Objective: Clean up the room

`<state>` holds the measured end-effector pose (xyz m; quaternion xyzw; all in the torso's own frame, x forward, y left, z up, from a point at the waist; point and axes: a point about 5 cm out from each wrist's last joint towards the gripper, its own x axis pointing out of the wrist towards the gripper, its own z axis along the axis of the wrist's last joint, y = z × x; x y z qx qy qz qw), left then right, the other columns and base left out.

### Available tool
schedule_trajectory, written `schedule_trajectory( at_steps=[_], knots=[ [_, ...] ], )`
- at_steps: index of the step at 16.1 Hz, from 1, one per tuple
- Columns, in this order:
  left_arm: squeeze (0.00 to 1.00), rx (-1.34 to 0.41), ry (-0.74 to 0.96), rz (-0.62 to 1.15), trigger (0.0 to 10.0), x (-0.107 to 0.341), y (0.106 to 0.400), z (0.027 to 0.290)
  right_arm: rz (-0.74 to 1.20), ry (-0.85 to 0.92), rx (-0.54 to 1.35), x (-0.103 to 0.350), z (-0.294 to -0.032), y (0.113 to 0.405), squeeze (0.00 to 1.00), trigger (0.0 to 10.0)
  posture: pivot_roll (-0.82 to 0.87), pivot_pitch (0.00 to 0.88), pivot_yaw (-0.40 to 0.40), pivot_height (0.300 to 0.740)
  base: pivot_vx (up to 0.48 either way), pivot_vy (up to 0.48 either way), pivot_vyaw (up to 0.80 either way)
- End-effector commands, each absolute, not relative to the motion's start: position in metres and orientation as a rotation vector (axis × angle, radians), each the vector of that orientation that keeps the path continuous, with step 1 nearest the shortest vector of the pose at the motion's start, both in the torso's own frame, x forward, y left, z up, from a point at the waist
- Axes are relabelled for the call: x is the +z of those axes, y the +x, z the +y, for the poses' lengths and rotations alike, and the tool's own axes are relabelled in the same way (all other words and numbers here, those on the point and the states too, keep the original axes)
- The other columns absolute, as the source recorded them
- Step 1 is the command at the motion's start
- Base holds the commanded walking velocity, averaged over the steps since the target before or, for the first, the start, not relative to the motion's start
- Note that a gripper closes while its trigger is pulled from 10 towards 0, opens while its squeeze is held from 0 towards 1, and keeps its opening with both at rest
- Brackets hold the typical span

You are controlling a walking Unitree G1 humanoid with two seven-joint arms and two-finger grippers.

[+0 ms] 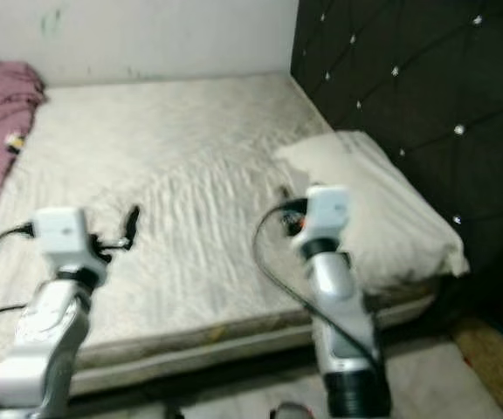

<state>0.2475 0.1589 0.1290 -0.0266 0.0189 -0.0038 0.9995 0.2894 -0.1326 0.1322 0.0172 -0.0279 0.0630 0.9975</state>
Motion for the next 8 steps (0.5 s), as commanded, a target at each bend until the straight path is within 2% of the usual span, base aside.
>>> schedule_trajectory(
  at_steps=[1,8],
  knots=[
    [0.00,-0.040,-0.061,0.029,10.0,0.1317,0.2473,0.1510,-0.053,0.027,0.102,0.1325,-0.1420,0.2907,0.00,10.0,-0.05,0.000,0.020,0.740,0.000,0.458,0.00],
    [0.00,-0.036,-0.076,0.023,10.0,0.1351,0.2480,0.1498,-0.060,0.030,0.104,0.1343,-0.1405,0.2929,0.00,10.0,-0.05,0.000,0.024,0.740,0.000,0.458,0.00]
  ],
)
